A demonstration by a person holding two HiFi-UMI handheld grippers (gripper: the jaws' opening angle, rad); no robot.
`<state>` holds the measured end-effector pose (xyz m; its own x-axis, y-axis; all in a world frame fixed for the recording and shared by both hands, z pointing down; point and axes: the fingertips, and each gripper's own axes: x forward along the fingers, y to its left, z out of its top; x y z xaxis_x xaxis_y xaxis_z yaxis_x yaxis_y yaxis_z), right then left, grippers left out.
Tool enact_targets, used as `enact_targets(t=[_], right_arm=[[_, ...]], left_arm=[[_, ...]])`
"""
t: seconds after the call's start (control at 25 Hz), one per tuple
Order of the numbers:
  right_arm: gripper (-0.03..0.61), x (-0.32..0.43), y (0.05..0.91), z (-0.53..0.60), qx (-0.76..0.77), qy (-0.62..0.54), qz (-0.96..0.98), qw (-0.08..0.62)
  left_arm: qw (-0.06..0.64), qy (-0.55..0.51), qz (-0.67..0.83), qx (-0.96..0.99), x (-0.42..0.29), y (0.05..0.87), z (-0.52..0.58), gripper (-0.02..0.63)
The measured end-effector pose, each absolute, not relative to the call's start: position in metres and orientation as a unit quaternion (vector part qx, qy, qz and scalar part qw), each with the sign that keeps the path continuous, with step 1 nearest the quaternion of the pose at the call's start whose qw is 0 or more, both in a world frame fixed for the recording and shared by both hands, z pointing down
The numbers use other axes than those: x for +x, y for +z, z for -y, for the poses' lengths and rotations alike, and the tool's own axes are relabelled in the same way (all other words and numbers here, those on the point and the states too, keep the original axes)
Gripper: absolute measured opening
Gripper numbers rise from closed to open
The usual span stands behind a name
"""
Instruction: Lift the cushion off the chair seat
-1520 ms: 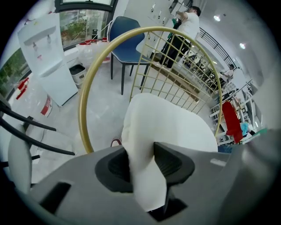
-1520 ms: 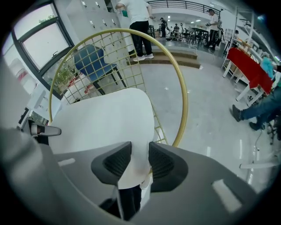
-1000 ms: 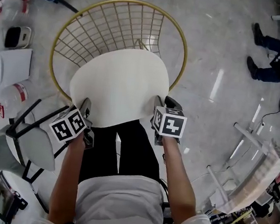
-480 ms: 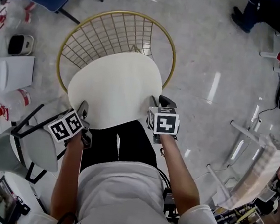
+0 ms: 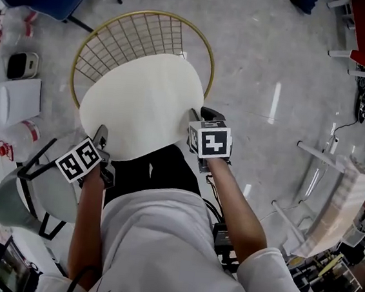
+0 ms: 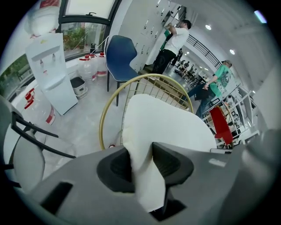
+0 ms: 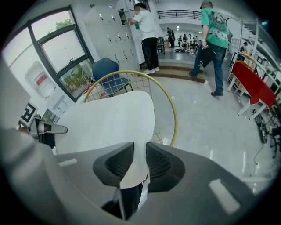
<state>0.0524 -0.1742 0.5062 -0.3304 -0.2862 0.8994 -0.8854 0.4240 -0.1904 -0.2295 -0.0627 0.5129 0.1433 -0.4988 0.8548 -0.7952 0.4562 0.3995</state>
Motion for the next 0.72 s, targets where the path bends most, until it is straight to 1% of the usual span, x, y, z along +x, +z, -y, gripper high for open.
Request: enact_targets(t=[0.48,0.72], right_arm=[[0.081,0.063,0.459,0.161,0.397,0.371,0.738,0.401],[0.077,0.062,0.437,0.158,0.389,0.389,0.747,0.373]], left_arm=[[0.549,0.122,0.629,0.536,-0.219,0.463,0.065,0.115],[0.543,0.109,0.625,0.550,-0.220,0.441,0.063,0.112]])
